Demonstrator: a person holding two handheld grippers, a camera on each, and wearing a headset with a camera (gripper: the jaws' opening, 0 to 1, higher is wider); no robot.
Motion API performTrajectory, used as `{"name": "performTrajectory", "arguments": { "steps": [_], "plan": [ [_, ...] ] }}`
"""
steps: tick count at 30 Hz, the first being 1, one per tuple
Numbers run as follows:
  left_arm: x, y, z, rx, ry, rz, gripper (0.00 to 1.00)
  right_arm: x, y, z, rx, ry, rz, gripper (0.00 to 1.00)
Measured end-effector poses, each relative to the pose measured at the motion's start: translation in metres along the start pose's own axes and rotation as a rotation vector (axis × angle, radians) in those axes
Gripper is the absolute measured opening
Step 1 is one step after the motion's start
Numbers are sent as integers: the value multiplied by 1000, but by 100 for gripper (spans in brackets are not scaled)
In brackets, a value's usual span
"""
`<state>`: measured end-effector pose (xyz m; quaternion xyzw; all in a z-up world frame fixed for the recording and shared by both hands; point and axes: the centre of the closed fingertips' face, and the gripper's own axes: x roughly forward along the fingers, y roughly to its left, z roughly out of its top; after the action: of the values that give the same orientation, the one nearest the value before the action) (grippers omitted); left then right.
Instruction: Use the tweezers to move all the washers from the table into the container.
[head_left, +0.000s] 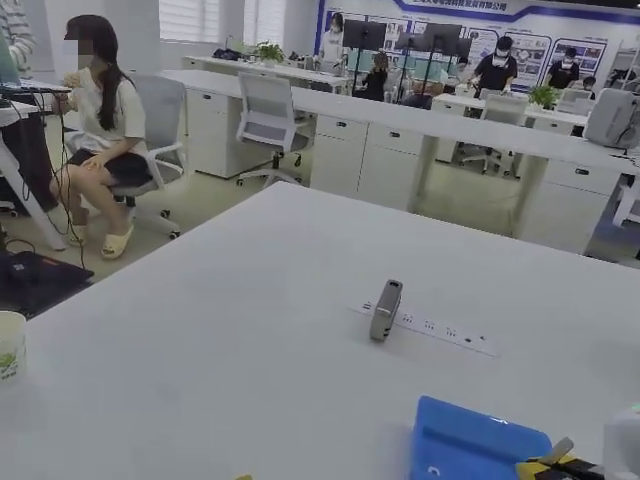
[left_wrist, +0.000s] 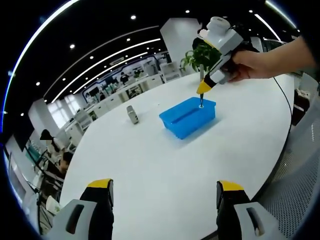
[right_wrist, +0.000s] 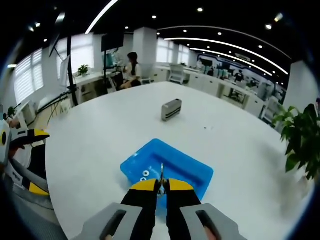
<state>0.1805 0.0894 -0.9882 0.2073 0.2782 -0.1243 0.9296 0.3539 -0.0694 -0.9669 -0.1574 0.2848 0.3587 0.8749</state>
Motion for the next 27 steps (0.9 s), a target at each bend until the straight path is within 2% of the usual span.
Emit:
{"name": "performTrajectory", "arguments": {
  "steps": [4,8,15,19,27],
  "plan": [
    [0,0,-1,-2,6,0,87,12,-4,1,-21,11,-6,2],
    [1,-1,-1,-2,8,-4,87,27,-8,-9,-32,47,-10,2],
    [2,-1,-3,2,22,-9,86,45,-4,-34,-18,114,3,2],
    [2,-3,-4,11,29,-14,86,50,0,-44,-17,140,13,2],
    [3,-6,-6,22,39,-27,86,52,-4,-42,-5,137,12,2]
  ]
}}
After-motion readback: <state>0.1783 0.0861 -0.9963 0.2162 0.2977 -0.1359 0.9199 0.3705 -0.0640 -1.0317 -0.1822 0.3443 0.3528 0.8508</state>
